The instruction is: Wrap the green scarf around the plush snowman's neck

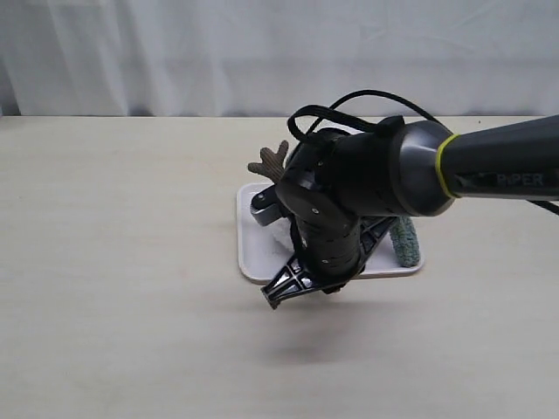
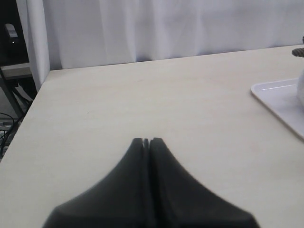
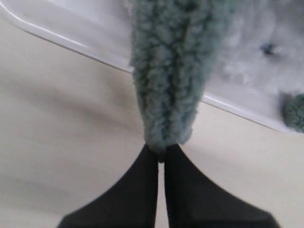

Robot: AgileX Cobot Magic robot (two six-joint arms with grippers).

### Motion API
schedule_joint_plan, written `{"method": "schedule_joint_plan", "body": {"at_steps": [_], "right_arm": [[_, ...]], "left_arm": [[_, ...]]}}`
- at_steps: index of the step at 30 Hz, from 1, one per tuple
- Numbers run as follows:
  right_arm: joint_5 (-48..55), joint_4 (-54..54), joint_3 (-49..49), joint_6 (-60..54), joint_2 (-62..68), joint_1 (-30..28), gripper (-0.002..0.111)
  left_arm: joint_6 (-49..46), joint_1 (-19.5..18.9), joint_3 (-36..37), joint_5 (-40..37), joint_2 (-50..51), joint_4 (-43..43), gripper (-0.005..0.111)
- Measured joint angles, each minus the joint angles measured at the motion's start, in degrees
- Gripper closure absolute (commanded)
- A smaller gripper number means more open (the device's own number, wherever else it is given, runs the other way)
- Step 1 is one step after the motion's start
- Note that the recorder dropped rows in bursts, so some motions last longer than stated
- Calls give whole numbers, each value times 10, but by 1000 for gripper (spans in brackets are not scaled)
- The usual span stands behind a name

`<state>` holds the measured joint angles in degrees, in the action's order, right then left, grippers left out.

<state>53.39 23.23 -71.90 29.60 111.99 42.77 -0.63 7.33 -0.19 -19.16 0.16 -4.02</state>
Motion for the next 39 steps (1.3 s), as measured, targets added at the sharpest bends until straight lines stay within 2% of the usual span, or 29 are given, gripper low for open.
{"method": "schedule_joint_plan", "body": {"at_steps": [14,22,24,27,29,31,39], "right_arm": [[41,106,39,-2,0,0,104],[47,128,52,-2,0,0,104],[50,133,53,-2,0,0,95],[55,136,53,-2,0,0,74],[75,136,53,-2,0,0,64],[92,136,53,-2,0,0,61],[114,122,56,-2,-38,0,61]], "left_arm": [[0,0,0,0,0,0,107],[0,0,0,0,0,0,107],[0,0,0,0,0,0,107],[0,0,0,0,0,0,107],[0,0,0,0,0,0,107],[0,0,0,0,0,0,107],[0,0,0,0,0,0,107]]}}
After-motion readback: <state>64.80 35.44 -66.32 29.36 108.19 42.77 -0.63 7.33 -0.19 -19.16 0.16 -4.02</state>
